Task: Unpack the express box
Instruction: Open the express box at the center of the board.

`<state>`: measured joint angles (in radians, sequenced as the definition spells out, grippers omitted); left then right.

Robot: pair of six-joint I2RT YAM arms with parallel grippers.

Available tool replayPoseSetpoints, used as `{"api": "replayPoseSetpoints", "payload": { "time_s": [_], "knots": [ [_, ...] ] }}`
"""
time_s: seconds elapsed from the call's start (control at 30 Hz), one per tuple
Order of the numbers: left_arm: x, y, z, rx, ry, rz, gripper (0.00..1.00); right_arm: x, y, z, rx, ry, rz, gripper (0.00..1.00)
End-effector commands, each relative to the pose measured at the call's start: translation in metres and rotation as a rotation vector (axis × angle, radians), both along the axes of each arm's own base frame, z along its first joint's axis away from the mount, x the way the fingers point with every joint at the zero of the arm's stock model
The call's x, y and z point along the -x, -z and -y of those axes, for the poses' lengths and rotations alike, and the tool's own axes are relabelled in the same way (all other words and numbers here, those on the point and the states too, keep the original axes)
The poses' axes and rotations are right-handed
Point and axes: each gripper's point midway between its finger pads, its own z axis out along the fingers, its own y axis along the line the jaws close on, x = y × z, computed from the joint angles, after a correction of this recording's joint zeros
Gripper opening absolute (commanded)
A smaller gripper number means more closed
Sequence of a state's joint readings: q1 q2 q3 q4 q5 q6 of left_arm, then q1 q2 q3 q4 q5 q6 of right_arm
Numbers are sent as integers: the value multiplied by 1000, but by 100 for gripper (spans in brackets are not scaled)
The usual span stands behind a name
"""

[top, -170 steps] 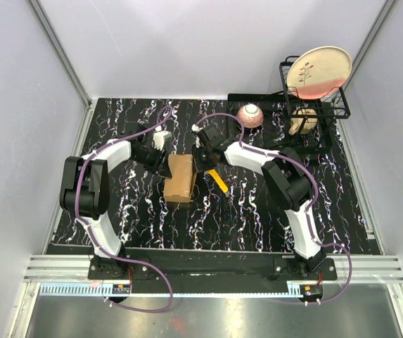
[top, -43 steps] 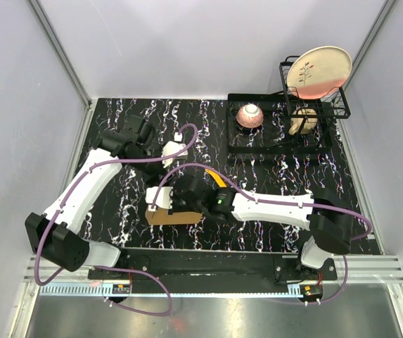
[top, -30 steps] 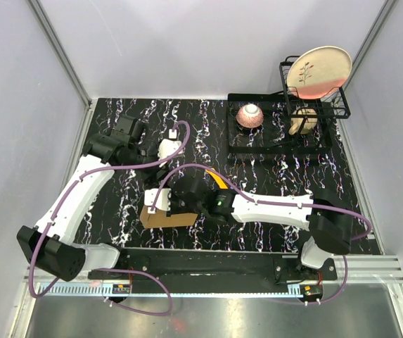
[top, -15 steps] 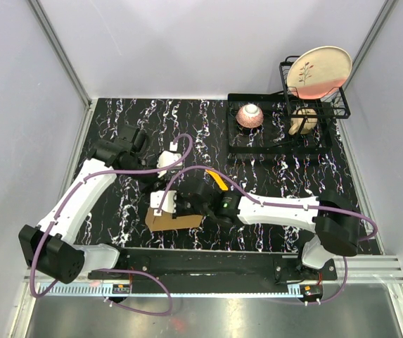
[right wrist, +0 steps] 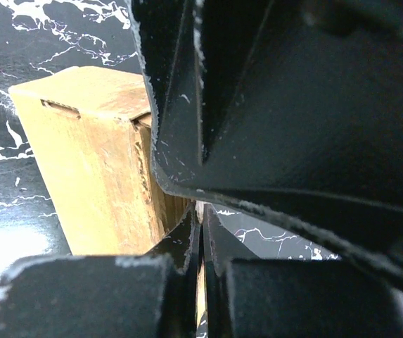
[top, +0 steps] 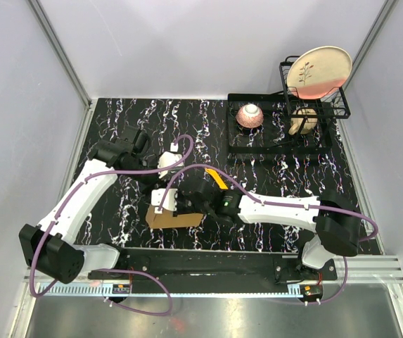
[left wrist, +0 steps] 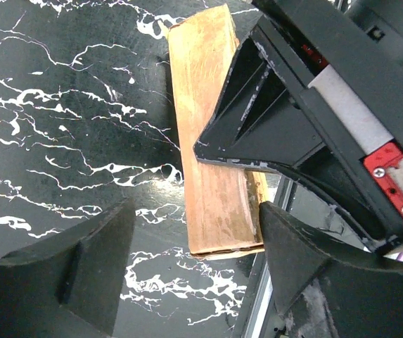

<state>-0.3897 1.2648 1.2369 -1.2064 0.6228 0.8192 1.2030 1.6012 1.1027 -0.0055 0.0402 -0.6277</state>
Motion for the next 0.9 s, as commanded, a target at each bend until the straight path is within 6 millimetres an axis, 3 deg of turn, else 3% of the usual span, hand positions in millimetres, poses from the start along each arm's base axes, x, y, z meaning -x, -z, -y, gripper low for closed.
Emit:
{"api": "replayPoseSetpoints", "payload": {
  "time_s": [0.0, 0.23, 0.43, 0.63, 0.67, 0.7, 0.87],
  "knots": [
    [8, 2, 9, -5, 45, 7, 72, -25, -62, -9, -169, 74, 43, 0],
    [2, 31, 8, -89, -5, 44, 62, -27, -78, -13, -200, 76, 54, 0],
    [-14, 36, 18, -51, -71, 76, 48, -23, -93, -22, -271, 65, 28, 0],
    [-19, 46, 32, -24, -99, 73, 48, -20, -101, -32, -320, 66, 20, 0],
    [-19, 47, 34, -21, -111, 69, 53, -20, -99, -35, -322, 66, 16, 0],
    [-18, 50, 37, -22, -107, 65, 63, -20, -101, -36, -329, 66, 15, 0],
    [-18, 54, 47, -8, -101, 69, 70, -14, -104, -48, -364, 54, 9, 0]
  ]
}}
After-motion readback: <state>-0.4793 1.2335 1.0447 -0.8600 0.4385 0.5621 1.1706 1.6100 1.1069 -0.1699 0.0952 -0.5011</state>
